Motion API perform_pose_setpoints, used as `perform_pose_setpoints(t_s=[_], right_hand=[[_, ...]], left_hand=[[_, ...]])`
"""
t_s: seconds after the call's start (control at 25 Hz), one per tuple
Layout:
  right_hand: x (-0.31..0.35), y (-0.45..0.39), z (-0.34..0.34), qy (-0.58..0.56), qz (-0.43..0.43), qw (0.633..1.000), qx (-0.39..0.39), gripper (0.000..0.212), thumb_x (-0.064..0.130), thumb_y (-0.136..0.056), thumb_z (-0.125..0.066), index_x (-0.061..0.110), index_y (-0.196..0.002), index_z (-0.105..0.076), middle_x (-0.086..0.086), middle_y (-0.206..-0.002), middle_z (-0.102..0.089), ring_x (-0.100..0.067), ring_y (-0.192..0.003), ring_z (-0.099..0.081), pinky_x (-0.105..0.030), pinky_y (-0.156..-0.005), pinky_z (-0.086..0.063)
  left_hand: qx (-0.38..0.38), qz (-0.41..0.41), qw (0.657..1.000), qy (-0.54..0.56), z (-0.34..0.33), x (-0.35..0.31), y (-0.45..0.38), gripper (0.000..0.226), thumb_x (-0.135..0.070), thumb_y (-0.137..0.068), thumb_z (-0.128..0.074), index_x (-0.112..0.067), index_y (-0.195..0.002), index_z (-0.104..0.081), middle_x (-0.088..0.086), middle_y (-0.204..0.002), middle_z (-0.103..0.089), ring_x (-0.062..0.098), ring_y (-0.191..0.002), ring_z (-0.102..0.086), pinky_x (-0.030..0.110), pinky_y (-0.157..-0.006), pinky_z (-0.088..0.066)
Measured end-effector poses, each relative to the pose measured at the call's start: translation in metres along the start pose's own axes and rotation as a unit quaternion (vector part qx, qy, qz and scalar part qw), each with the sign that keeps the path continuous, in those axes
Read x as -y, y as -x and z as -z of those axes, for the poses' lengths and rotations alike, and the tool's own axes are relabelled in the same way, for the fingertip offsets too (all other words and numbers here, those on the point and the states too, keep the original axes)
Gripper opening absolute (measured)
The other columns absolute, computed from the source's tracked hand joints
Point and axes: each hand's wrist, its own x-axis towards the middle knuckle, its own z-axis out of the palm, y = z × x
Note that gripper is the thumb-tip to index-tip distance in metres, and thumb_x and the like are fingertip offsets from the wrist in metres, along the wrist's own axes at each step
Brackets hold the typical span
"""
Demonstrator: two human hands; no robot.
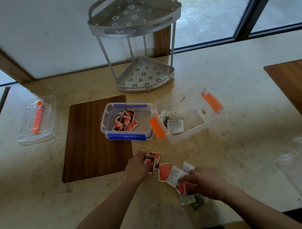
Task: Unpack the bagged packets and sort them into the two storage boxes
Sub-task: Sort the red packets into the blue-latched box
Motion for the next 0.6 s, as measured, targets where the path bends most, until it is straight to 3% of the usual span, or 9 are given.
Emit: perform_pose_setpoints(t_s=[0.24, 0.4, 0.52, 0.6], right_hand=[[0.000, -0.013, -0.015, 0.054, 0.002, 0.999, 0.006, 0.060, 0.033, -0.095, -0.047, 0.052, -0.143, -0.017, -0.001, -0.138, -0.048, -0.024, -0.118, -0.049, -0.039, -0.085, -0.050], [0.004, -0.014, -0.017, 0.033, -0.003, 0.999, -0.026, 0.074, 0.035, -0.095, -0.049, 0.044, -0.149, 0.001, 0.001, -0.145, -0.042, -0.021, -0.120, -0.047, -0.032, -0.085, -0.045], [0.005, -0.013, -0.019, -0.001, 0.007, 0.999, -0.054, 0.073, 0.039, -0.094, -0.050, 0.047, -0.148, -0.003, 0.008, -0.148, -0.038, -0.017, -0.121, -0.047, -0.028, -0.087, -0.045], [0.002, -0.012, -0.019, -0.014, 0.019, 0.998, -0.066, 0.063, 0.039, -0.092, -0.052, 0.049, -0.145, -0.018, 0.012, -0.149, -0.036, -0.015, -0.123, -0.046, -0.030, -0.090, -0.049]], left_hand=[[-0.026, 0.004, 0.998, -0.064, -0.010, -0.003, 0.000, 0.041, -0.037, -0.086, -0.063, -0.027, -0.125, -0.056, -0.004, -0.122, -0.067, 0.018, -0.110, -0.062, 0.044, -0.093, -0.052], [-0.022, 0.003, 0.997, -0.071, -0.014, 0.001, 0.000, 0.038, -0.041, -0.087, -0.063, -0.030, -0.123, -0.056, -0.005, -0.121, -0.067, 0.019, -0.111, -0.061, 0.049, -0.095, -0.049], [-0.026, 0.001, 0.998, -0.059, -0.015, 0.003, 0.000, 0.039, -0.042, -0.088, -0.062, -0.030, -0.124, -0.054, -0.004, -0.125, -0.065, 0.020, -0.115, -0.060, 0.051, -0.098, -0.047], [-0.023, 0.000, 0.998, -0.063, -0.016, 0.003, -0.001, 0.049, -0.041, -0.088, -0.062, -0.031, -0.133, -0.047, -0.005, -0.134, -0.059, 0.022, -0.123, -0.055, 0.054, -0.102, -0.044]])
